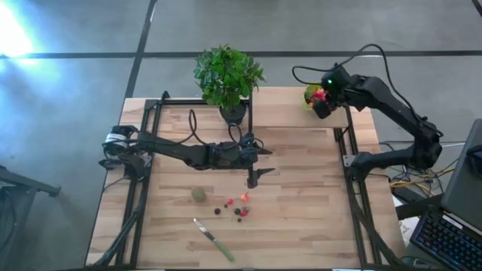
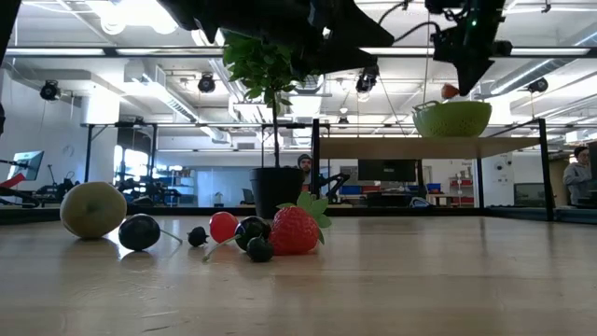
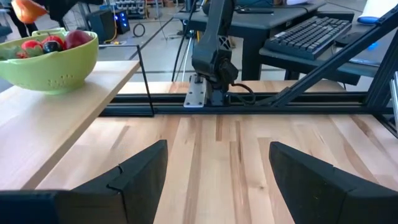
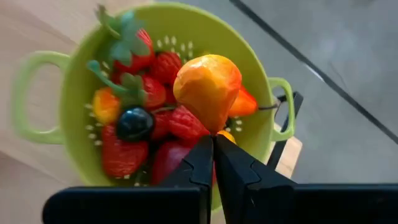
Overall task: Pick & Place Fruit
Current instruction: Put the pear into the green strainer bowl on the shelf, then put the red cherry into the green strainer bowl on the shelf
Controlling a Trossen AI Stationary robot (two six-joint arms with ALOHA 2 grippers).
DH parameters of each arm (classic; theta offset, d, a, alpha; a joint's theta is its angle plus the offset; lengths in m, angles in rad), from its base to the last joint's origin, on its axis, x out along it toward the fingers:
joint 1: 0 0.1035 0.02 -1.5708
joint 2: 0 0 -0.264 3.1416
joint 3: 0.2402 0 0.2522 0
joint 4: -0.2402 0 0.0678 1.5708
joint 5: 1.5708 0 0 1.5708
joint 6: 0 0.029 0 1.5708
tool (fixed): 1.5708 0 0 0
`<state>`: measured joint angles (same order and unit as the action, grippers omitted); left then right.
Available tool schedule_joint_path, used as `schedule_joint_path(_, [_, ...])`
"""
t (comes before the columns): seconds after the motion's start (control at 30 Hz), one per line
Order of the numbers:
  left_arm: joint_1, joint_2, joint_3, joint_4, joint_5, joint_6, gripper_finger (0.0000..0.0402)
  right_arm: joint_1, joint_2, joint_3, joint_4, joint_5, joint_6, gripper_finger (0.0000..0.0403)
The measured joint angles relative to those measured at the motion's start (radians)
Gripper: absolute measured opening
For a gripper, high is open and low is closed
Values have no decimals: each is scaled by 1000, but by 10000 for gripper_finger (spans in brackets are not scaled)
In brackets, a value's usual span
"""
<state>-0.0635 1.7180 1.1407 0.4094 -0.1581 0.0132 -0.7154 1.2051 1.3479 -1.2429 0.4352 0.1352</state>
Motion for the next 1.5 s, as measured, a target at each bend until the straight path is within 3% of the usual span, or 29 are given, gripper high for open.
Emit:
schedule_joint_path(0.63, [0, 0, 0, -9, 0, -7, 285, -101, 87, -2, -55, 5, -12, 12])
schedule_joint_path(1.07, [0, 0, 0, -17, 0, -7, 284, -99, 75, 32, -56, 8, -58, 120])
schedule_joint_path(1.3, [0, 0, 0, -25, 0, 9, 284, -18, 1, 101, -47, 8, -64, 142])
schedule_joint_path(1.5, [-1, 0, 0, -34, 0, 36, 284, 188, -108, 82, 8, 8, -14, 119])
